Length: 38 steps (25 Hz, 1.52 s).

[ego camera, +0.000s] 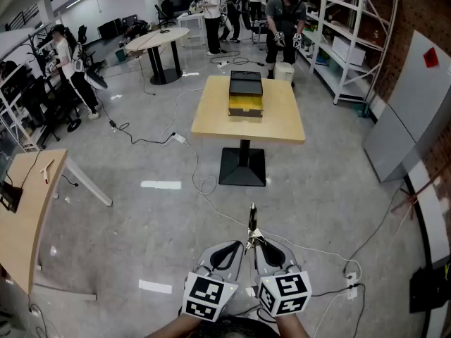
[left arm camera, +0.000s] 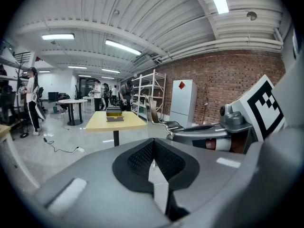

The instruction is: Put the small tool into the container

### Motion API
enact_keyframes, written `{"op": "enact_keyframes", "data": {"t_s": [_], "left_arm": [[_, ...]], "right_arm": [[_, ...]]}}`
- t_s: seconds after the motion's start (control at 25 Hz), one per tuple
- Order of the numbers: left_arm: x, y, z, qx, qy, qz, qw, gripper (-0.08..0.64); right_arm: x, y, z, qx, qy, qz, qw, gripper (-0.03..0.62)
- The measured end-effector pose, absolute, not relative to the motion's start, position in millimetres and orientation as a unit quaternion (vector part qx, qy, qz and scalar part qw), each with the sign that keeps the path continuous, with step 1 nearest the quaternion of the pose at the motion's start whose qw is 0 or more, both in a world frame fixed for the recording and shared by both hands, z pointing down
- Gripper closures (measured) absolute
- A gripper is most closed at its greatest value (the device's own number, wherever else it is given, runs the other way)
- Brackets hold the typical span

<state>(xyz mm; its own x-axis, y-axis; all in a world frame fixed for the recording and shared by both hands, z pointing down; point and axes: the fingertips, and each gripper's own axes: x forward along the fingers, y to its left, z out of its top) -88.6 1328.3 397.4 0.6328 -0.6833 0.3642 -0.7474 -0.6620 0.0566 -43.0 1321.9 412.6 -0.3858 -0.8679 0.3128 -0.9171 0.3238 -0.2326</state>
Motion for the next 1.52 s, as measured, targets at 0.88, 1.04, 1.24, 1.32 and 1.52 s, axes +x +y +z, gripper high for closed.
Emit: {"op": "enact_keyframes", "data": {"t_s": [0.88,1.04,1.24,1.32,1.52], "left_arm": [[-358.1,1147.7,396.3,0.900,-0.388,0.131,0.149,0.545],[-380.7,1129.9,378.3,0.903,-0.385,0.125,0.147,0.545],[-394.5,1094.5,399.1,0.903,-0.383,0.125,0.146,0.545],[-379.6,1075.1,403.6,0.902,-0.385,0.128,0.148,0.545],[-329.1,1002.6,415.4,0.898,-0.392,0.135,0.148,0.545]], "right_arm": [[-302.1,1158.8,406.8,0.581,-0.788,0.175,0.104,0.584],[-325.8,1136.2,386.8,0.581,-0.789,0.166,0.105,0.584],[-340.5,1097.7,403.6,0.582,-0.790,0.163,0.099,0.584],[-325.4,1078.0,409.4,0.581,-0.791,0.166,0.099,0.584],[-275.9,1007.0,424.5,0.574,-0.795,0.172,0.099,0.584]]}}
